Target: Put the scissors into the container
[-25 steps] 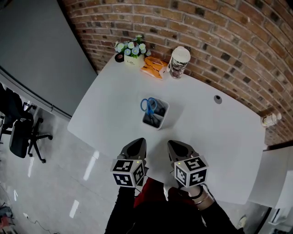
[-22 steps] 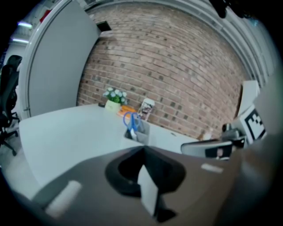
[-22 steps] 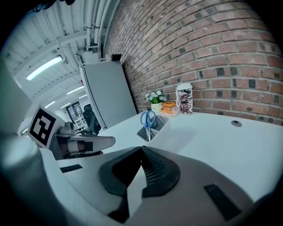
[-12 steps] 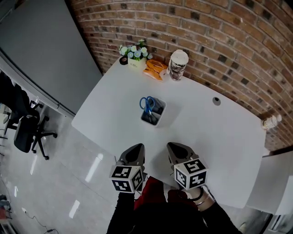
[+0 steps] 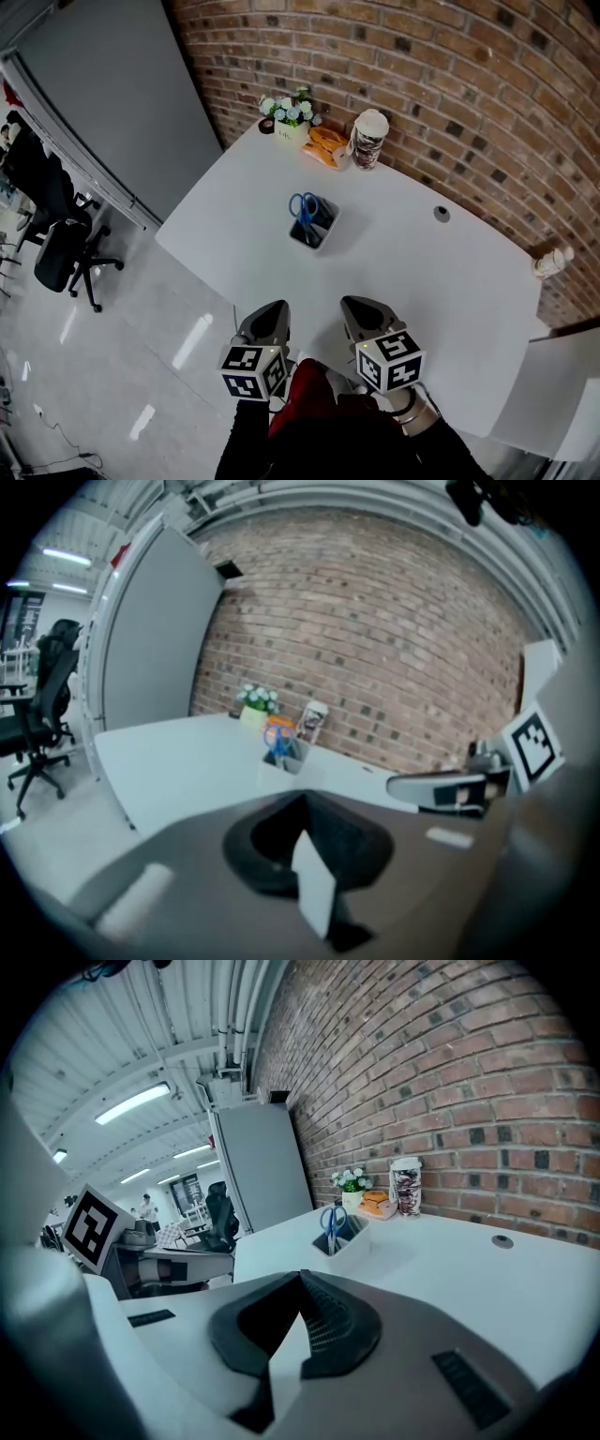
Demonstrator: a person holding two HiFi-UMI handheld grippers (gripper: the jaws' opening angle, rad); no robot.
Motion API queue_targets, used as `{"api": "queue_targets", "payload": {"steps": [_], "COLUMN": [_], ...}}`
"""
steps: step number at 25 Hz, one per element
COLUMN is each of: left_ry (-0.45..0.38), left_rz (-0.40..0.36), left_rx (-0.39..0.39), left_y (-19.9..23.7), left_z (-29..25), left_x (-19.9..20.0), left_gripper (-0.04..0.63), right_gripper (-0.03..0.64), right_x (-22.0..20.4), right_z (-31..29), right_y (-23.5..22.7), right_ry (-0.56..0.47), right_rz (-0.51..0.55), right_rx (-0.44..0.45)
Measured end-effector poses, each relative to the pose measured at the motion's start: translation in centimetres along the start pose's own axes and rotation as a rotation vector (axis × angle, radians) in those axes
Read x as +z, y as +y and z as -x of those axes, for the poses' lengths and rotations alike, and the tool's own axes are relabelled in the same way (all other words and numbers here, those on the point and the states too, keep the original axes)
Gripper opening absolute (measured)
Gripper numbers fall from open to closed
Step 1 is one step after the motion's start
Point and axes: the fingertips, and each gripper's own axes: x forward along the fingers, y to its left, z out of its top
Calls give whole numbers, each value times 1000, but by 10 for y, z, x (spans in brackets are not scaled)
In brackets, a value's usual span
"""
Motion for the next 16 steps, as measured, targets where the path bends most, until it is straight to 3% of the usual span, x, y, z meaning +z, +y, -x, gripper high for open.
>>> {"api": "queue_targets", "payload": {"steps": [16], "left_ry": [-63], "left_rz": [14], "left_rx": [84], "left_y": [-29], "left_z": [63], "left_x": [-14], "left_gripper": [3], "right_gripper": [8], "right_x": [-12], "right_z": [55], "right_y": [18], "right_ry": [-36], "right_rz": [38], "right_rx": [77]}}
